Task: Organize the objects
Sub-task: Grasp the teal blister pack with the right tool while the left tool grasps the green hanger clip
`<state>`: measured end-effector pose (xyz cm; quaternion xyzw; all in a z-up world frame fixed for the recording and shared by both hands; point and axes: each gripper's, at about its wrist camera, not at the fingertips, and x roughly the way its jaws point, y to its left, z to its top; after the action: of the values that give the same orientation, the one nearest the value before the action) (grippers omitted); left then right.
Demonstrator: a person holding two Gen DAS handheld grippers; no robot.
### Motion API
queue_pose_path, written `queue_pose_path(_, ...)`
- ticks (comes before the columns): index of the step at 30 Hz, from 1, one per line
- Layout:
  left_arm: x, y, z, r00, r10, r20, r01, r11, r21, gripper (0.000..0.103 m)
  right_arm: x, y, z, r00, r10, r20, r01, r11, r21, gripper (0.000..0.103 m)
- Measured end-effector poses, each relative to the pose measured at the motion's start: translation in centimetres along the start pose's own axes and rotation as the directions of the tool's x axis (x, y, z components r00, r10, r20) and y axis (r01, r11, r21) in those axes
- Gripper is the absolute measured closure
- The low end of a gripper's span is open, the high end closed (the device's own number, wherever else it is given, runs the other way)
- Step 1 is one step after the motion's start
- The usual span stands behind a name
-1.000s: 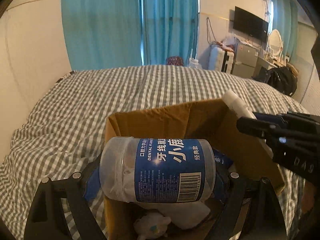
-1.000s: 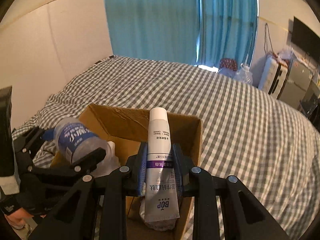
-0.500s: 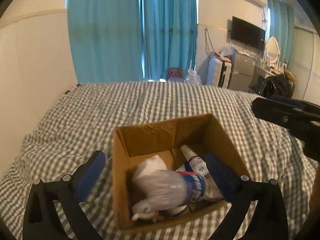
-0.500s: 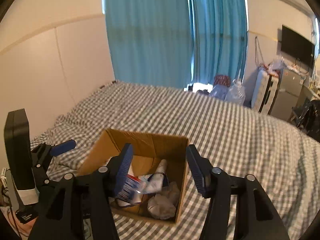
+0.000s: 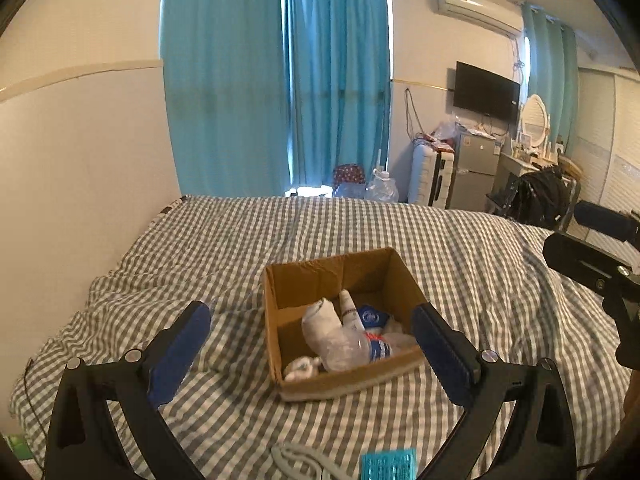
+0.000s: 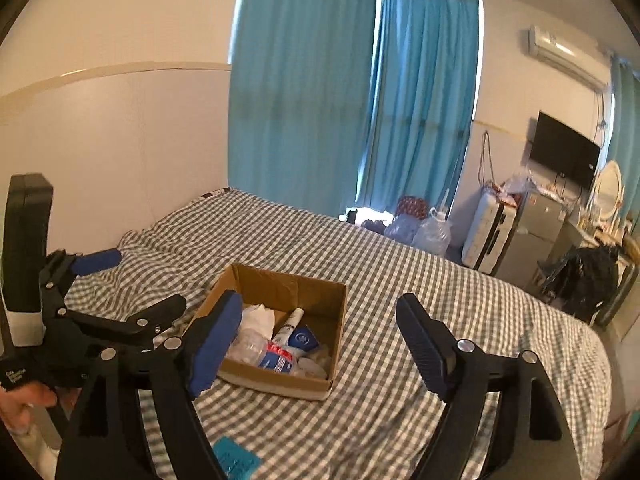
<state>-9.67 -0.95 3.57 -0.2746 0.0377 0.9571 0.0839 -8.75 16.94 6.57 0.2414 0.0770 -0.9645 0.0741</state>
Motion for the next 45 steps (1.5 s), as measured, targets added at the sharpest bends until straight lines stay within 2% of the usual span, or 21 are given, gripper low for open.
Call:
queue_pose_path(5, -1.9, 0.2, -3.4, 1.000, -0.013, -0.022, 0.013, 1.000, -0.003, 0.000, -2.4, 1.6, -2.2, 0.999, 0.035, 0.004, -0.035, 0.999, -0.020, 0.022)
queue_pose_path(9, -2.2, 0.6, -7.3, 0.999, 0.033, -0.043, -0.035, 0.999, -0.034, 0.000, -2.9, 2.3, -5.3, 0.998, 0.062, -0.015, -0.062, 0.998, -0.008, 0.022)
queue_pose_path(12, -1.3, 1.0, -10.5, 0.993, 0.093, -0.076, -0.097, 0.993, -0.061, 0.000, -1.7, 2.8, -8.2, 0.999, 0.026, -0.033, -0.026, 1.000, 0.000, 0.022)
queue_pose_path(16, 0.6, 1.2, -13.6, 0.983, 0.144, -0.111, -0.150, 0.988, -0.049, 0.000, 2.1, 3.3, -12.1, 0.989, -0.005, -0.145, 0.004, 1.000, -0.001, 0.022)
queue_pose_path(18, 1.9, 1.2, -14.9, 0.979, 0.152, -0.138, -0.158, 0.987, -0.036, 0.000, 3.9, 3.6, -13.8, 0.978, 0.011, -0.206, -0.009, 1.000, 0.008, 0.022)
queue_pose_path(21, 3.4, 1.5, -16.1, 0.971, 0.168, -0.171, -0.174, 0.985, -0.022, 0.000, 7.1, 4.4, -16.8, 0.948, 0.039, -0.316, -0.032, 0.999, 0.028, 0.022)
queue_pose_path(25, 4.8, 1.8, -17.4, 0.965, 0.167, -0.202, -0.175, 0.984, -0.020, 0.000, 10.7, 5.8, -20.9, 0.892, 0.094, -0.442, -0.081, 0.996, 0.048, 0.022)
queue_pose_path(32, 6.6, 2.1, -18.3, 0.957, 0.150, -0.248, -0.161, 0.987, -0.021, 0.000, 13.8, 8.1, -23.5, 0.823, 0.218, -0.525, -0.190, 0.976, 0.107, 0.022)
queue_pose_path(35, 7.0, 2.1, -18.6, 0.953, 0.158, -0.259, -0.167, 0.986, -0.013, 0.000, 14.4, 8.7, -24.3, 0.808, 0.233, -0.542, -0.204, 0.972, 0.114, 0.023)
queue_pose_path(37, 7.1, 1.9, -18.7, 0.952, 0.165, -0.259, -0.171, 0.985, -0.004, 0.000, 14.0, 8.8, -24.3, 0.810, 0.242, -0.535, -0.216, 0.970, 0.112, 0.030)
queue_pose_path(39, 7.2, 1.7, -18.8, 0.949, 0.173, -0.264, -0.177, 0.984, 0.010, 0.000, 13.4, 9.0, -24.3, 0.816, 0.240, -0.526, -0.226, 0.970, 0.092, 0.048)
queue_pose_path(40, 7.3, 1.5, -18.9, 0.948, 0.177, -0.264, -0.179, 0.984, 0.016, 0.000, 12.9, 9.3, -24.2, 0.825, 0.225, -0.518, -0.222, 0.973, 0.069, 0.051)
queue_pose_path(43, 7.1, 1.1, -19.0, 0.950, 0.174, -0.258, -0.174, 0.984, 0.022, 0.000, 11.5, 8.9, -23.4, 0.841, 0.228, -0.490, -0.227, 0.972, 0.063, 0.073)
queue_pose_path(45, 7.0, 1.1, -19.1, 0.952, 0.165, -0.256, -0.167, 0.986, 0.014, 0.000, 10.5, 8.3, -22.8, 0.850, 0.243, -0.468, -0.232, 0.969, 0.082, 0.080)
